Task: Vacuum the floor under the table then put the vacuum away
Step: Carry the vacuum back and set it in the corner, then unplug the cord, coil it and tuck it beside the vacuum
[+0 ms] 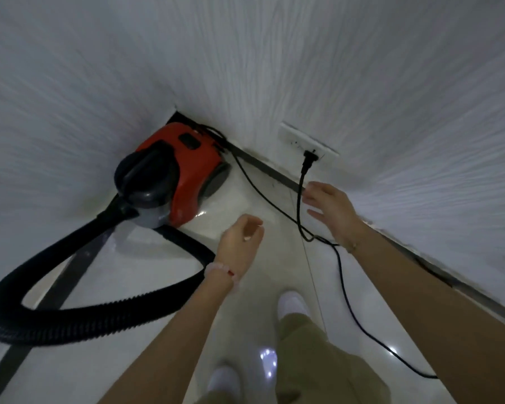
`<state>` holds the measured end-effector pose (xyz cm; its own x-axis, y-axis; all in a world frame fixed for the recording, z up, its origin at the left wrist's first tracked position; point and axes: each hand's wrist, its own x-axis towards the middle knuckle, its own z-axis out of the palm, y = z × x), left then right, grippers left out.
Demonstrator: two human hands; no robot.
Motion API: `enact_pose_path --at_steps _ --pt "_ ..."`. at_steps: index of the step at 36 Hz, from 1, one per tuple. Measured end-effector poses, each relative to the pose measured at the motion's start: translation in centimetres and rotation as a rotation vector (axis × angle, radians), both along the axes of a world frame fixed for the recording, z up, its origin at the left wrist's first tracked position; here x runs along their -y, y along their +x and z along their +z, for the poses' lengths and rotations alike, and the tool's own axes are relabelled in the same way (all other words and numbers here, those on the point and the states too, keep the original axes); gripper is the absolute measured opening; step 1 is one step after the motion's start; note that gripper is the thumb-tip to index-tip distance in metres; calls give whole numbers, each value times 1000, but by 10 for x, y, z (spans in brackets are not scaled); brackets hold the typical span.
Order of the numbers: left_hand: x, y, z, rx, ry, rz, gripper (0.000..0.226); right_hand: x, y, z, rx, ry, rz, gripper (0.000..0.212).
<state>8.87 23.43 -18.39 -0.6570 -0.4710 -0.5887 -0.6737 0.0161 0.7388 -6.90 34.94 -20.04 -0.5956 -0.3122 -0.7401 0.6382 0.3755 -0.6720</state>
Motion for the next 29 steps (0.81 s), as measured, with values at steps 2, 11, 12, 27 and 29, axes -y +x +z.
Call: enact_pose_path --at_steps 2,11,12,27,29 --pt "27 -7 -17 -22 -320 -153 20 5 -2 -5 2 -71 -15 21" --pt "178 -22 -72 307 -1101 -414 56 28 8 -25 -191 -233 -92 17" --pt "187 -17 -77 342 -1144 -400 60 27 8 -28 -220 -234 -66 18" --pt "215 13 -97 356 -1190 -496 102 6 85 -35 -135 -142 256 22" --pt "215 14 -96 366 -1187 -513 103 -2 90 -37 -133 -120 170 22"
